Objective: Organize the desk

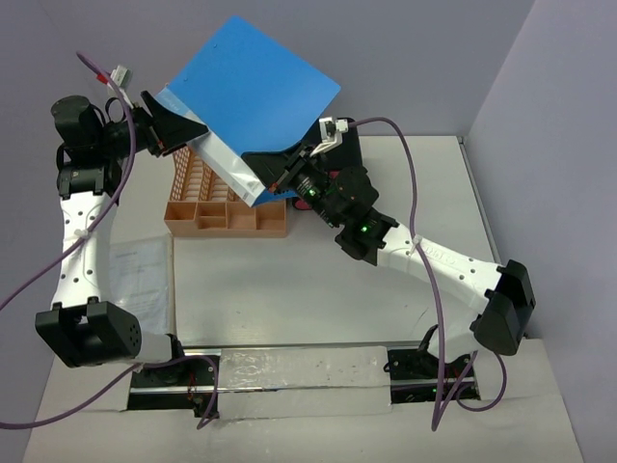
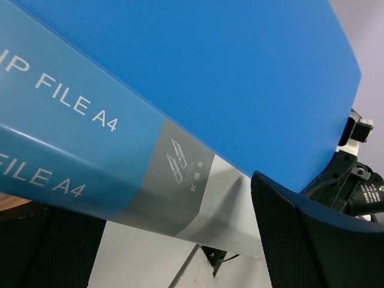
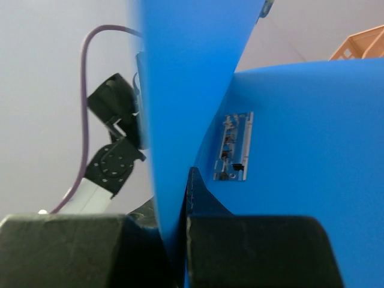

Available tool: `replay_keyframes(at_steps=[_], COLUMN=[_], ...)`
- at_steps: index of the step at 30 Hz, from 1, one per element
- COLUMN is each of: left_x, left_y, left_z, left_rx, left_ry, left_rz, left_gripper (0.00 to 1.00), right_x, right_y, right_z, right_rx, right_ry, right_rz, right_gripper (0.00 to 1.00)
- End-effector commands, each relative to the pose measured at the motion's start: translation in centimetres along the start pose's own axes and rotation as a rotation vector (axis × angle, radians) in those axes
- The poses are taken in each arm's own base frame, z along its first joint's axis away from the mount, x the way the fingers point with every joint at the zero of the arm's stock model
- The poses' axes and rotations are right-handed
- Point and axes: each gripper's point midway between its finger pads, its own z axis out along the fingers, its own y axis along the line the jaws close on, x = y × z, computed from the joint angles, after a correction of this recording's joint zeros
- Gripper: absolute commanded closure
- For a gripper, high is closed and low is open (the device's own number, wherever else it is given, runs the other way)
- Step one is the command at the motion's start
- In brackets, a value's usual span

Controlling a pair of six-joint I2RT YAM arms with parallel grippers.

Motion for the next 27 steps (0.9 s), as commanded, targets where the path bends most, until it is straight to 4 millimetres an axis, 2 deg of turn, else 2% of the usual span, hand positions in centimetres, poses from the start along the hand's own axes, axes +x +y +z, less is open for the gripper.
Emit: replay_keyframes(at_steps=[1,3,4,5,6,8,10,11,15,21,26,27], left_x=[-0.2,-0.1,-0.1,-0.2,-0.2,-0.1,0.1,0.4,1.4,2.8,3.6,3.6], left_y=[0.4,0.9,1.1,1.2,1.5,2.0,2.5,2.9,3.8,5.2,5.8,6.0], left_z=[1.4,2.1,2.2,2.3,2.5,2.7,2.8,2.8,2.3,1.0,0.5,0.4], left_rx=[0.023,0.021,0.021,0.025,0.026,0.018,0.014,0.009,-0.018,-0.095,-0.117,-0.127], left_ry=[-0.008,-0.005,-0.006,-0.007,-0.003,0.010,0.015,0.017,-0.003,-0.045,-0.060,-0.065], left_rz=[0.018,0.017,0.021,0.029,0.036,0.048,0.068,0.074,0.159,0.329,0.367,0.387], left_gripper=[0.01,0.11,0.21,0.37,0.48,0.79,0.97,1.00,1.00,1.00,1.00,1.00], right_x=[-0.2,1.8,2.6,3.1,4.1,5.7,7.4,7.7,10.0,11.3,13.2,13.6], right_y=[3.3,2.5,1.9,1.7,0.7,-0.3,-1.6,-1.9,-4.7,-7.5,-9.2,-9.6], right_z=[0.4,0.4,0.4,0.3,0.2,-0.1,-0.5,-0.6,-1.5,-2.0,-1.7,-1.8], right_rx=[-0.132,-0.136,-0.128,-0.130,-0.113,-0.103,-0.080,-0.075,-0.009,0.064,0.086,0.093], right_ry=[-0.017,0.034,0.050,0.059,0.081,0.120,0.164,0.173,0.229,0.250,0.301,0.316], right_rz=[0.047,0.078,0.093,0.100,0.105,0.107,0.108,0.106,0.059,0.017,0.034,0.041], right_gripper=[1.00,1.00,1.00,1.00,1.00,1.00,1.00,1.00,1.00,1.00,0.81,0.74])
